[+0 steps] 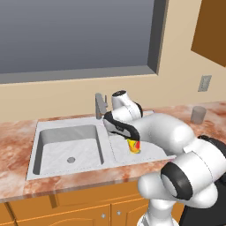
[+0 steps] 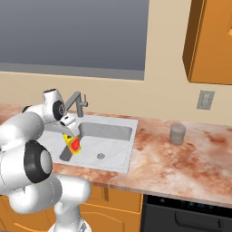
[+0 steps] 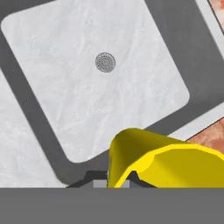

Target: Move any existing items from the left basin to the right basin for drying. Then move the glass cup from the counter to the left basin of the sink for washing.

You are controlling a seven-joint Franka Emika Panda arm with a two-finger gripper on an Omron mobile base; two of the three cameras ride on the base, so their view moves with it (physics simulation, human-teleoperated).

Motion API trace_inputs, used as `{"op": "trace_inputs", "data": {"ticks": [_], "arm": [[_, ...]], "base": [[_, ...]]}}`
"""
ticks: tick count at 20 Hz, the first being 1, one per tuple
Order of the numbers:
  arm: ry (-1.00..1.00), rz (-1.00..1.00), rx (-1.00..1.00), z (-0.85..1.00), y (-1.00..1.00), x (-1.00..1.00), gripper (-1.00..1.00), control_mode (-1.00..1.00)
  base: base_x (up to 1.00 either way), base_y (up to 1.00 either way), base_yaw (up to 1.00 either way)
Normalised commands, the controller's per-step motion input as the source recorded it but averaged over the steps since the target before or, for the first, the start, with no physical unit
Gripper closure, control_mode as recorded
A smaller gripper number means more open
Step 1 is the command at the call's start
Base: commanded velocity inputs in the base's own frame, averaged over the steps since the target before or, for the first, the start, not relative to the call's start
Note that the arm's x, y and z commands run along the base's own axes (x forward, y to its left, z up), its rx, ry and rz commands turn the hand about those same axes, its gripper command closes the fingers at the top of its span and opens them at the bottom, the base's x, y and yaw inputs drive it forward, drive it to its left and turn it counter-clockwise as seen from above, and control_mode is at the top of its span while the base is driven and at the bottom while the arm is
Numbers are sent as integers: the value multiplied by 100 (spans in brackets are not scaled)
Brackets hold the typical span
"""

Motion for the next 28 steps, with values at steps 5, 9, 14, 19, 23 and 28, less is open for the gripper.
{"op": "trace_inputs", "data": {"ticks": [5,9,14,19,23,28], "arm": [[0,2,0,0,-72,10,100,-100],[0,9,2,-5,-60,31,100,-100],[0,9,1,-16,-43,48,100,-100],[1,9,0,-29,-23,49,100,-100],[1,8,0,-23,-12,45,100,-100],[4,8,0,-26,-3,31,100,-100]], "base": [[0,0,0],[0,0,0],[0,0,0],[0,0,0],[0,0,0],[0,0,0]]}}
